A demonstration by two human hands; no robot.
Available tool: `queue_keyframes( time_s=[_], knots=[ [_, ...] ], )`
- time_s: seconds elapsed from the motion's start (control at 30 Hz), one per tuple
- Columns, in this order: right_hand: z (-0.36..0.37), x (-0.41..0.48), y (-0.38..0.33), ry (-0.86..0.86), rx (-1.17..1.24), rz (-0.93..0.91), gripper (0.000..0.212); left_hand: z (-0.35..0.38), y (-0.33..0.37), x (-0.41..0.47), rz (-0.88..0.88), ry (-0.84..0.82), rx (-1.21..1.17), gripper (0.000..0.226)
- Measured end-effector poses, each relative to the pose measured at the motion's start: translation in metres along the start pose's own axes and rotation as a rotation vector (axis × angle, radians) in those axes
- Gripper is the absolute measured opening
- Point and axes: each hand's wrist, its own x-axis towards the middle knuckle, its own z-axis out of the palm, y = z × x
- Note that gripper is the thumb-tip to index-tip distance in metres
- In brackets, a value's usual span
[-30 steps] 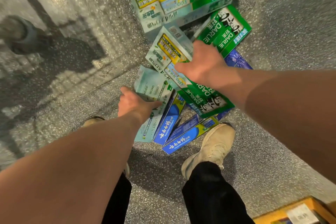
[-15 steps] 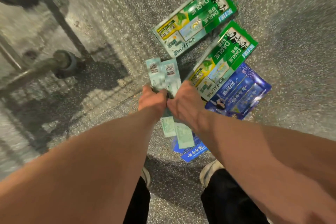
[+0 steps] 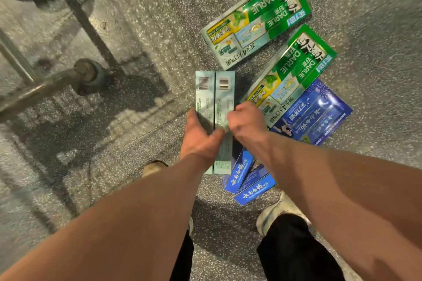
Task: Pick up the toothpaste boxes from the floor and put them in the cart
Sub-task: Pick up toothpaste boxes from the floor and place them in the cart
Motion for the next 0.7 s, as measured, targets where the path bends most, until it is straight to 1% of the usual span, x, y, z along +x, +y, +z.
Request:
queue_keyframes(
  time_s=[0.1,0.17,0.2,0.23,0.3,0.37,0.4,0.43,0.47,0.5,0.53,0.57,0.6,0.67,0.7],
  knots=[
    [-0.009,-0.002,-0.020,-0.023,0.114,-0.008,0.029,0.012,0.001,-0.004,-0.024,0.053,0.227,0.136],
    [-0.009,-0.002,-0.030,-0.051,0.135,0.023,0.054,0.023,0.005,-0.007,-0.085,0.099,0.292,0.149],
    [-0.008,-0.004,-0.036,-0.064,0.115,0.024,0.061,0.029,0.007,-0.007,-0.097,0.116,0.294,0.151],
    [-0.006,0.001,-0.037,-0.070,0.080,0.007,0.062,0.034,0.009,-0.007,-0.102,0.131,0.293,0.151],
    [-0.002,0.004,-0.042,-0.072,0.006,-0.012,0.055,0.042,0.011,-0.004,-0.112,0.168,0.282,0.145],
    [0.003,0.005,-0.042,-0.050,-0.013,-0.005,0.048,0.047,0.011,-0.001,-0.130,0.191,0.228,0.133],
    [0.007,0.006,-0.039,-0.017,-0.063,-0.040,0.041,0.048,0.010,0.001,-0.126,0.205,0.210,0.126],
    [0.009,0.005,-0.037,0.040,-0.206,-0.135,0.033,0.047,0.010,0.002,-0.121,0.218,0.212,0.119],
    [0.008,0.001,-0.036,0.101,-0.383,-0.255,0.029,0.044,0.010,0.003,-0.115,0.229,0.239,0.114],
    [0.005,-0.001,-0.034,0.164,-0.541,-0.406,0.045,0.039,0.009,0.003,-0.107,0.234,0.286,0.113],
    [0.000,-0.003,-0.034,0.159,-0.694,-0.543,0.072,0.034,0.008,0.004,-0.096,0.229,0.345,0.115],
    [-0.007,-0.005,-0.035,0.089,-0.861,-0.675,0.092,0.027,0.007,0.003,-0.083,0.210,0.405,0.118],
    [-0.015,-0.009,-0.038,0.002,-1.040,-0.800,0.103,0.019,0.007,0.001,-0.069,0.185,0.456,0.120],
    [-0.023,-0.013,-0.041,-0.146,-1.325,-0.982,0.113,0.001,0.006,-0.002,-0.035,0.145,0.530,0.120],
    [-0.024,-0.015,-0.042,-0.180,-1.435,-1.024,0.114,-0.009,0.007,-0.006,-0.014,0.133,0.569,0.118]
  ],
)
